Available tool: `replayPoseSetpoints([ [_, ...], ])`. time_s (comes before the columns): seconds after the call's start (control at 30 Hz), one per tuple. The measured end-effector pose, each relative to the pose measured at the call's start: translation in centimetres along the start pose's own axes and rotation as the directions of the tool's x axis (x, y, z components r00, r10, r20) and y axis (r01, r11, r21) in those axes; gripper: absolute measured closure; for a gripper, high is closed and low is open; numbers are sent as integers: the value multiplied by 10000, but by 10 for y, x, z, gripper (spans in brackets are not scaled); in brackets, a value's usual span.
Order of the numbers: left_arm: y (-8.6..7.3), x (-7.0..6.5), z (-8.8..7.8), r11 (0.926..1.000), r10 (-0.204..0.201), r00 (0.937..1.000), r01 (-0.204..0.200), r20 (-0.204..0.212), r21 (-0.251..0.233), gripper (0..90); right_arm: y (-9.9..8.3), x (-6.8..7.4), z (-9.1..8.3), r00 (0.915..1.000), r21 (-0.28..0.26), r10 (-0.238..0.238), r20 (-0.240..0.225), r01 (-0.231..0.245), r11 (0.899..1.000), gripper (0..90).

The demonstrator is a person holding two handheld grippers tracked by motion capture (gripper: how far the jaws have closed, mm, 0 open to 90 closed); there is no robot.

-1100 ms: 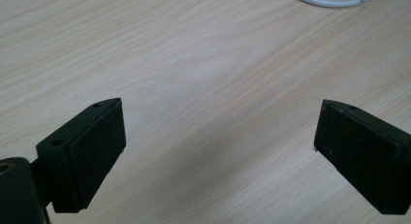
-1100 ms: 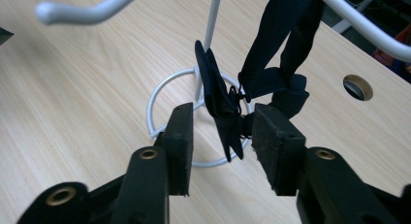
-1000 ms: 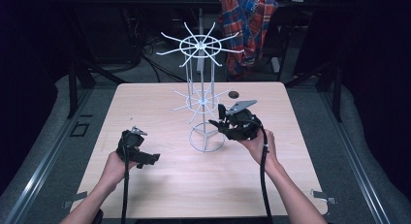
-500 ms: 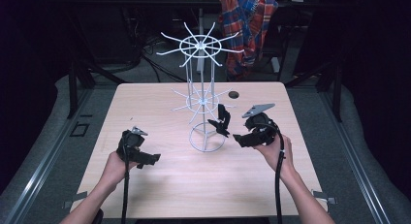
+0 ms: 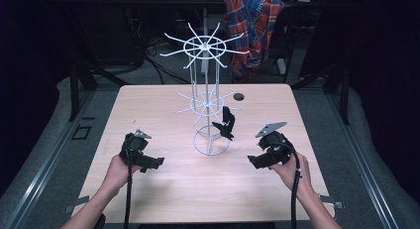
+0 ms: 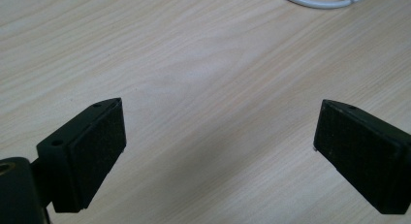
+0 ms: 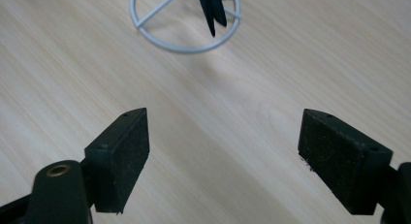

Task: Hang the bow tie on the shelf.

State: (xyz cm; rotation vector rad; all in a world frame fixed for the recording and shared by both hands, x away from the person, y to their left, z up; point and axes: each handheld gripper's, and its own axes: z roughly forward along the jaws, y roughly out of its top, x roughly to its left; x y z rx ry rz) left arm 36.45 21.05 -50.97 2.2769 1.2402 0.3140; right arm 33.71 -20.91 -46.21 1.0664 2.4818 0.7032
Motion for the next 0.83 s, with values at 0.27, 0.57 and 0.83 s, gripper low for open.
replayPoseSetpoints([
  [0.27, 1, -2, 1, 9999, 108, 9999, -108, 21, 95, 52, -29, 9, 4, 9997, 1204, -233, 73, 222, 9925, 155],
  [0.57, 1, -2, 1, 9999, 125, 9999, -125, 51, 75, 51, -36, 11, 25, 9993, 2222, -357, -103, 371, 9743, 152],
  [0.83, 0, 0, 1, 10000, 56, 10000, -56, 22, -18, 49, -36, 8, 30, 9990, 2437, -403, -178, 434, 9689, 171],
])
